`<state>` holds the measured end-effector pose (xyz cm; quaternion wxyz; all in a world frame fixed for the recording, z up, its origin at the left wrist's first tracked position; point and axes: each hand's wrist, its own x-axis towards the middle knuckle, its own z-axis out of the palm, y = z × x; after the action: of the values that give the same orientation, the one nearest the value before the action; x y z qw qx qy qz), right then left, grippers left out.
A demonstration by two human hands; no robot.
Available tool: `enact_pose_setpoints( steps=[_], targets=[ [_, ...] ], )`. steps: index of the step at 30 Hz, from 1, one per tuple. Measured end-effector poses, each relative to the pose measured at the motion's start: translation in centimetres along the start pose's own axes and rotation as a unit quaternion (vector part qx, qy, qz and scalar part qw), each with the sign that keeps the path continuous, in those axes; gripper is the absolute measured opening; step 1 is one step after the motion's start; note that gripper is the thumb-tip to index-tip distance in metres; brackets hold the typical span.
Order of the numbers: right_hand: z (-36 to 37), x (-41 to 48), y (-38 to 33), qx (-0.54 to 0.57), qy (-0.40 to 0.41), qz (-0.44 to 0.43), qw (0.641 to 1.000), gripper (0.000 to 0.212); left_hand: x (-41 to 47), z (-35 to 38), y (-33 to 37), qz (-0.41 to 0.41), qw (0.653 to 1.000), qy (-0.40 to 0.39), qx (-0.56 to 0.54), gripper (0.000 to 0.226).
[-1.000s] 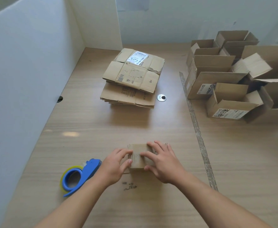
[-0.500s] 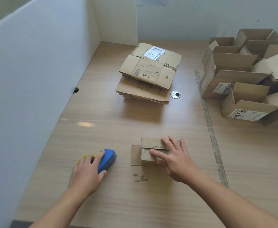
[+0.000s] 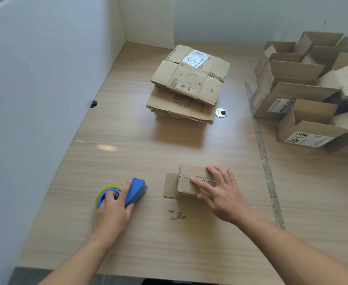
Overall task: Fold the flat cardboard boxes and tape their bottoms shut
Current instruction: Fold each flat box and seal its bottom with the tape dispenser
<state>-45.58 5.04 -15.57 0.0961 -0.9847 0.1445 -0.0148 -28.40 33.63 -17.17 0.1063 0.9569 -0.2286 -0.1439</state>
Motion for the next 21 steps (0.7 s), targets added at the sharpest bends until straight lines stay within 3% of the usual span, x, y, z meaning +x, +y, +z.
enact_pose_setpoints(
  steps=[5, 12, 16, 19, 21],
  targets=[
    [0.0, 0.3, 0.3, -0.001, 0.014, -0.009, 1.000, 0.048, 0.3, -0.2, 0.6, -0.002, 0.998, -0.049, 0.040, 0.076],
    [0.1, 0.3, -0.1, 0.008, 0.001, -0.001, 1.000, 0.045, 1.4, -2.2, 0.8, 0.025, 0.997, -0.067, -0.001, 0.073],
    [0.1, 0.3, -0.7, 0.017, 0.033, -0.004, 0.999, 0.042, 1.9, -5.1, 3.6, 0.122, 0.991, -0.021, -0.041, 0.072],
    [0.4, 0.2, -0.9, 0.062, 0.024, -0.031, 0.997, 0.063, 2.2, -7.1, 6.1, 0.230, 0.972, 0.012, -0.051, 0.072],
    [0.1, 0.0, -0.8, 0.138, 0.017, -0.018, 0.990, 0.051, 2.3, -7.7, 7.3, 0.310, 0.950, 0.021, -0.036, 0.069]
  ],
)
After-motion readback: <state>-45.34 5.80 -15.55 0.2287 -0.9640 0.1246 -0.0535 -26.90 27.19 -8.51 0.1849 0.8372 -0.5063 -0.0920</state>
